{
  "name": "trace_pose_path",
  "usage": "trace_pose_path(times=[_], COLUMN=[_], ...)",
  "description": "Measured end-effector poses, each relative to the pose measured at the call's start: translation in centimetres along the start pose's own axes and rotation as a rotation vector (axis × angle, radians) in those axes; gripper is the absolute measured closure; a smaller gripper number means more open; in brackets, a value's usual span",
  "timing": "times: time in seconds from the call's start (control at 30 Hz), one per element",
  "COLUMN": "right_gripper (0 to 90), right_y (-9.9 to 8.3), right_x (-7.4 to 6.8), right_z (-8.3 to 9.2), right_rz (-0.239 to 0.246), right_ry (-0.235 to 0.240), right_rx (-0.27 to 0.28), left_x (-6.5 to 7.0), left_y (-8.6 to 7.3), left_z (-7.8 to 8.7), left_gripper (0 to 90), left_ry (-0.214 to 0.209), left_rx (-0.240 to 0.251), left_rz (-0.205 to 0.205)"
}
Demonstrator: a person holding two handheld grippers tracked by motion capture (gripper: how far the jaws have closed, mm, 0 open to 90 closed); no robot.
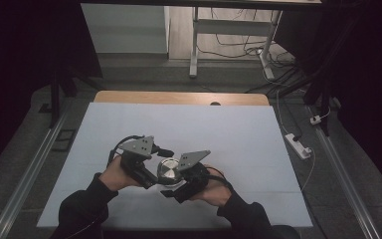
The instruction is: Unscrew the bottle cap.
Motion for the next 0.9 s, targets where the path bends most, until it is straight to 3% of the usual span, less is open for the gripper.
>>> trace_pose_path(times=[0.07, 0.13, 0.33, 0.57, 0.9], right_gripper=[15.1, 15.1, 15.1, 15.1, 15.1], right_y=[-0.1, -0.1, -0.3, -0.3, -0.2], right_x=[0.1, 0.3, 1.5, 2.3, 2.5], right_z=[-0.1, -0.1, -0.1, 0.0, -0.2], right_rz=[0.012, -0.012, -0.065, -0.115, -0.149], right_ry=[-0.012, -0.026, -0.103, -0.130, -0.134], right_rx=[-0.002, 0.000, -0.009, -0.001, 0.008], left_x=[-0.1, -0.3, -0.9, -0.9, -1.0], left_y=[0.0, 0.0, 0.3, 1.0, 1.3], left_z=[-0.1, -0.2, -1.1, -1.6, -1.6], left_gripper=[20.1, 20.3, 20.5, 20.6, 20.7], left_ry=[0.019, 0.044, 0.169, 0.294, 0.364], left_rx=[-0.003, 0.003, 0.017, 0.039, 0.088], left_rz=[0.000, 0.009, 0.052, 0.074, 0.118])
Point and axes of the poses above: each handheld gripper's, and its own axes: z roughly backward along the jaws, y roughly out of its top, x roughly to its right, the point moved 6 cm from there along -z, roughly forward along the jaws, and after that the axes turned 12 degrees about -y, right-handed, at the moved point
